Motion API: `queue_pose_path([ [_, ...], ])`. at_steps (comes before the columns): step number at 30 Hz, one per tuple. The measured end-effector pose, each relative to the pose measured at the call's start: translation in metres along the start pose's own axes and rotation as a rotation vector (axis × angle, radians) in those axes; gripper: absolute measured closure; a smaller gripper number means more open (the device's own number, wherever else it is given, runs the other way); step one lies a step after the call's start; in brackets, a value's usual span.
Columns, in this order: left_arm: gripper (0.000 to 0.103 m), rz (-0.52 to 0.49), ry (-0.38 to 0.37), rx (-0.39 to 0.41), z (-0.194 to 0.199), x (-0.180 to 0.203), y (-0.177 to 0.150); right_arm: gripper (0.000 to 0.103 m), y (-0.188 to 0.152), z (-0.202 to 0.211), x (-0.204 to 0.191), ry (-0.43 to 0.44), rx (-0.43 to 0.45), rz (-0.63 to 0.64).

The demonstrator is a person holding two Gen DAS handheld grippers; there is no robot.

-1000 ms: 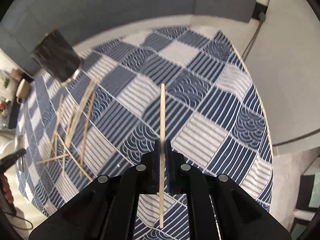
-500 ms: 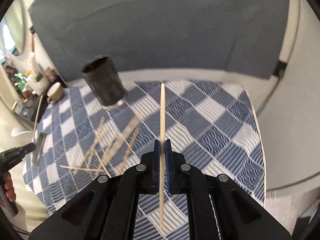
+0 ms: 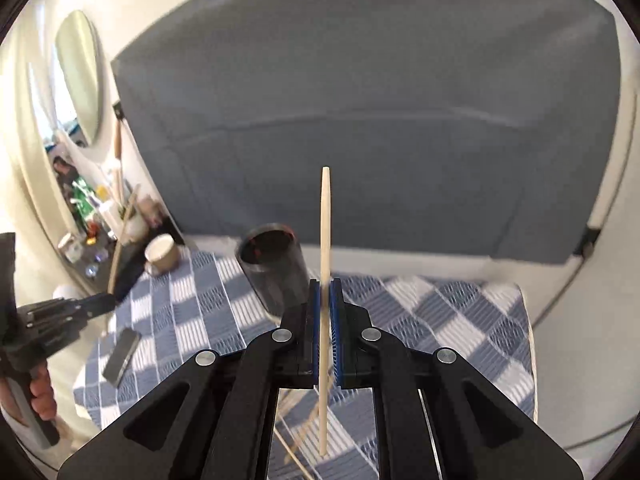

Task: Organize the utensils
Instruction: 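Lift the held sticks with both tools and carry them above the black cup, then lower the right tool's stick into the cup and open it while the left tool releases its stick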

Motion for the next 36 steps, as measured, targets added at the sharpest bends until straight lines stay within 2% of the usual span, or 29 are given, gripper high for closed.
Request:
queue_pose_path([
  [5, 0.098, -0.026, -0.145, 0.101, 0.0, 0.017, 0.037, 0.098, 0.035, -0.005, -0.017, 0.052, 0.077, 0.017],
  [9, 0.098, -0.025, -0.208, 0.167, -0.005, 0.02, 0.058, 0.098, 0.062, -0.014, -0.031, 0.134, 0.129, -0.005],
  [14, 0.098, -0.01, -0.278, 0.257, -0.02, 0.016, 0.083, 0.098, 0.093, -0.034, -0.045, 0.168, 0.175, 0.031],
  [18, 0.098, -0.017, -0.325, 0.285, -0.037, 0.013, 0.094, 0.098, 0.111, -0.058, -0.052, 0.22, 0.203, 0.021],
  [27, 0.098, -0.04, -0.405, 0.347, -0.086, 0.014, 0.11, 0.098, 0.13, -0.109, -0.055, 0.287, 0.253, 0.021],
  [31, 0.098, -0.072, -0.399, 0.37, -0.109, 0.014, 0.108, 0.098, 0.129, -0.134, -0.052, 0.292, 0.262, 0.021],
  [34, 0.098, -0.062, -0.428, 0.369, -0.123, 0.011, 0.106, 0.098, 0.124, -0.152, -0.047, 0.316, 0.243, 0.02],
  [36, 0.098, -0.047, -0.443, 0.369, -0.132, 0.009, 0.105, 0.098, 0.119, -0.17, -0.045, 0.299, 0.222, 0.025],
])
Point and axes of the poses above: each gripper's, at about its wrist camera, not at the fingertips, and z roughly against the way its jaws point, x to its right, y to its top, the point moved 6 cm from there along -z, roughly the way its jaws point, and after that the axes turned 2 degrees about y, right-handed, at the moved point
